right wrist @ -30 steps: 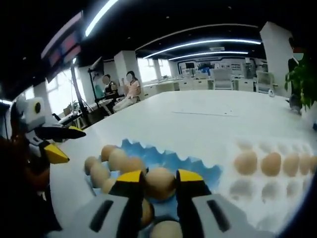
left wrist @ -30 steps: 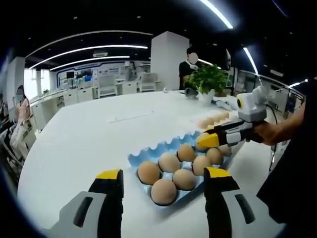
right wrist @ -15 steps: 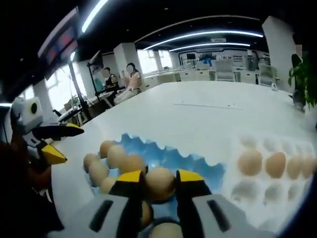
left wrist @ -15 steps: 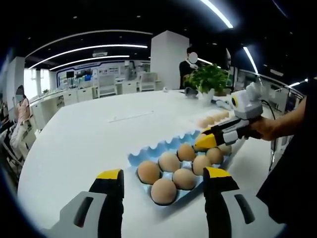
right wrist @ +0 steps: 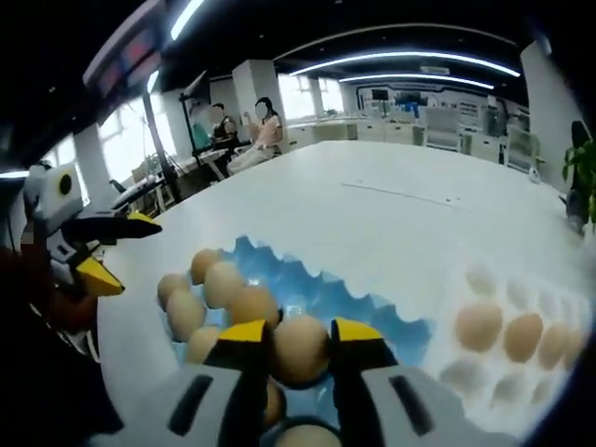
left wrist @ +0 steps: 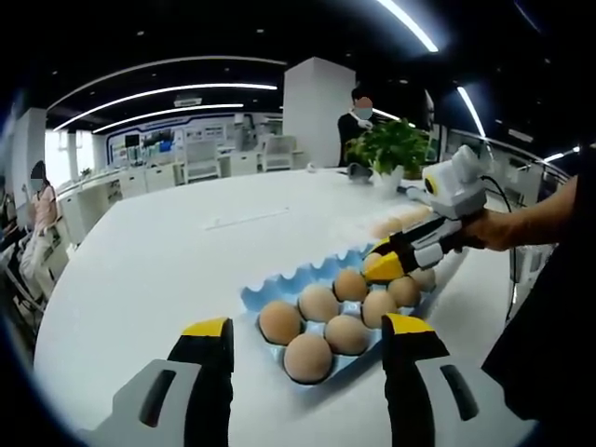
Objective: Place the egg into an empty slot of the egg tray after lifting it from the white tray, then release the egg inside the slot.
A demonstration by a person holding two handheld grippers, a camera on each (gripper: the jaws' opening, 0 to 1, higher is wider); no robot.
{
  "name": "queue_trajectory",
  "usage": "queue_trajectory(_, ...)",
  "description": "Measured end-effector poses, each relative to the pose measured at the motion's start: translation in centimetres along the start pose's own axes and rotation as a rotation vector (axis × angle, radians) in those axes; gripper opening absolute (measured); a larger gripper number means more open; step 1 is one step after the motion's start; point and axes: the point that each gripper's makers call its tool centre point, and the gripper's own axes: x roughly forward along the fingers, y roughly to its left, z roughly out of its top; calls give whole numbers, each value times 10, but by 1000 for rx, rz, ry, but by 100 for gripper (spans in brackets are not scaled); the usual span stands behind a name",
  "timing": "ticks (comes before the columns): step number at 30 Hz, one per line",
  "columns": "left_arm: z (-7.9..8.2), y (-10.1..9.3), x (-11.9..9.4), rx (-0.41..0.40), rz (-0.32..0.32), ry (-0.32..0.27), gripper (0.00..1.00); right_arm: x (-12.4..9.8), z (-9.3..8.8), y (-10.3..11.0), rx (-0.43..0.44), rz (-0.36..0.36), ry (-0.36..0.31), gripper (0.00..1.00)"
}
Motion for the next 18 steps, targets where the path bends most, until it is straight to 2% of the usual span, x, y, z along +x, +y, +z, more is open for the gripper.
queue_trajectory(12,5,1,-1,-18,3,-15,65,0,0,0,-1,3,-7,25)
queue_trajectory(15,5,1,-1,-18,5,-15,65,-3,-1,1,11,7,-33,29)
queue_trajectory(18,3,0,-1,-14,0,-10,65,-6,1,-5,15,-21,-68,31)
